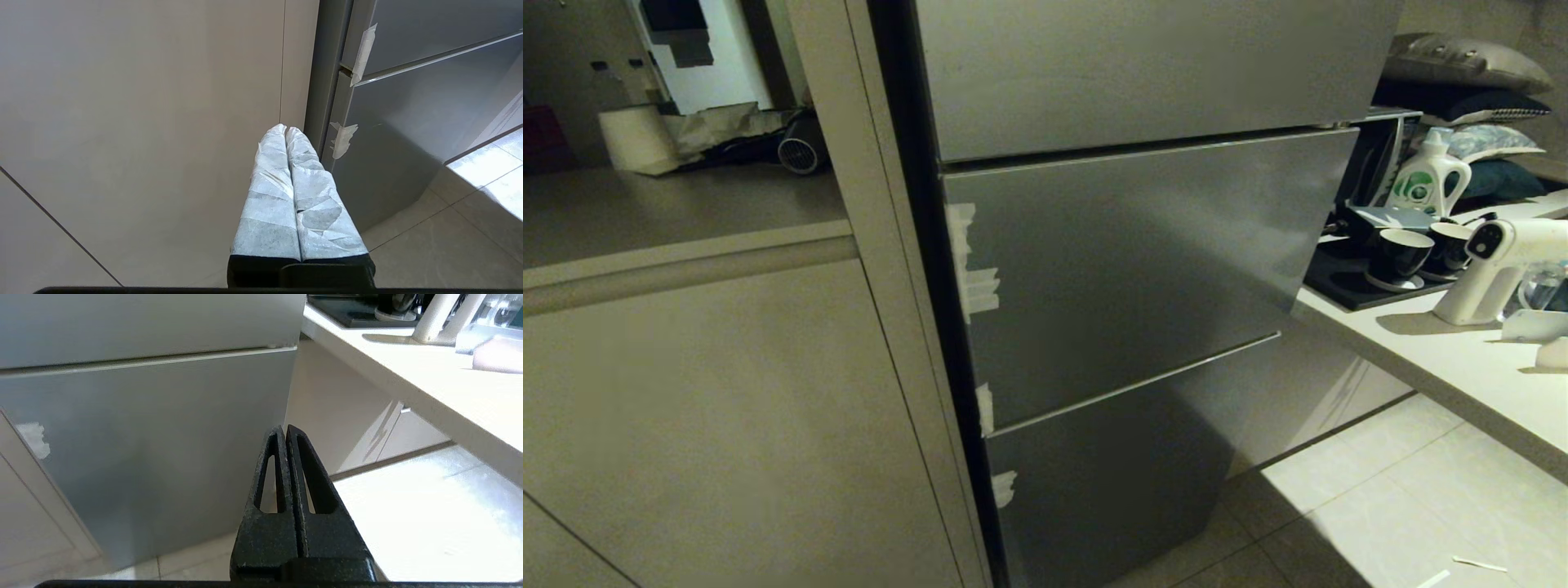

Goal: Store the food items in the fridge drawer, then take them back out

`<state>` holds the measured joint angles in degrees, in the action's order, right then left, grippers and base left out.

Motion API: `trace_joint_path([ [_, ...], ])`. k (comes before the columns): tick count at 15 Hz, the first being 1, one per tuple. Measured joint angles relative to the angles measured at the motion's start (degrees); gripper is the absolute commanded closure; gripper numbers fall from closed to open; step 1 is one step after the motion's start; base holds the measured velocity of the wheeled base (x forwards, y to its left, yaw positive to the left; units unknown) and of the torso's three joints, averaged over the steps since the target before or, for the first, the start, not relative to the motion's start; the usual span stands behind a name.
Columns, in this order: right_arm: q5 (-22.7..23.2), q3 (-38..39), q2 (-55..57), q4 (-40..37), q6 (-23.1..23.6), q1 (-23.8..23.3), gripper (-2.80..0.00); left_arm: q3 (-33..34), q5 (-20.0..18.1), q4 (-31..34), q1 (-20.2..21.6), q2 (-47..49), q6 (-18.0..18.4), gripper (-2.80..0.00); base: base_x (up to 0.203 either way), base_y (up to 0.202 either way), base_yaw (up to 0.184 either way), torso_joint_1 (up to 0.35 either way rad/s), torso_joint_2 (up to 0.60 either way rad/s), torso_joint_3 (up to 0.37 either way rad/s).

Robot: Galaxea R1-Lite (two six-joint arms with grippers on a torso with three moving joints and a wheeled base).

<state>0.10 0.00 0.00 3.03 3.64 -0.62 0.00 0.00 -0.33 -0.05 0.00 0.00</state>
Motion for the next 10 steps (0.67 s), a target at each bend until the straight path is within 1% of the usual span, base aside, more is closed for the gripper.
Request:
trace_joint_path([
  [4,0.37,0.0,-0.11,0.54,1.78,0.0,0.0,0.0,0.0,0.0,0.02,0.0,0.0,0.0,0.0,0.0,0.0,0.0,0.0,0.0],
  [10,0.3,0.0,-0.11,1.17,1.5,0.0,0.0,0.0,0.0,0.02,0.02,0.0,0.0,0.0,0.0,0.0,0.0,0.0,0.0,0.0],
])
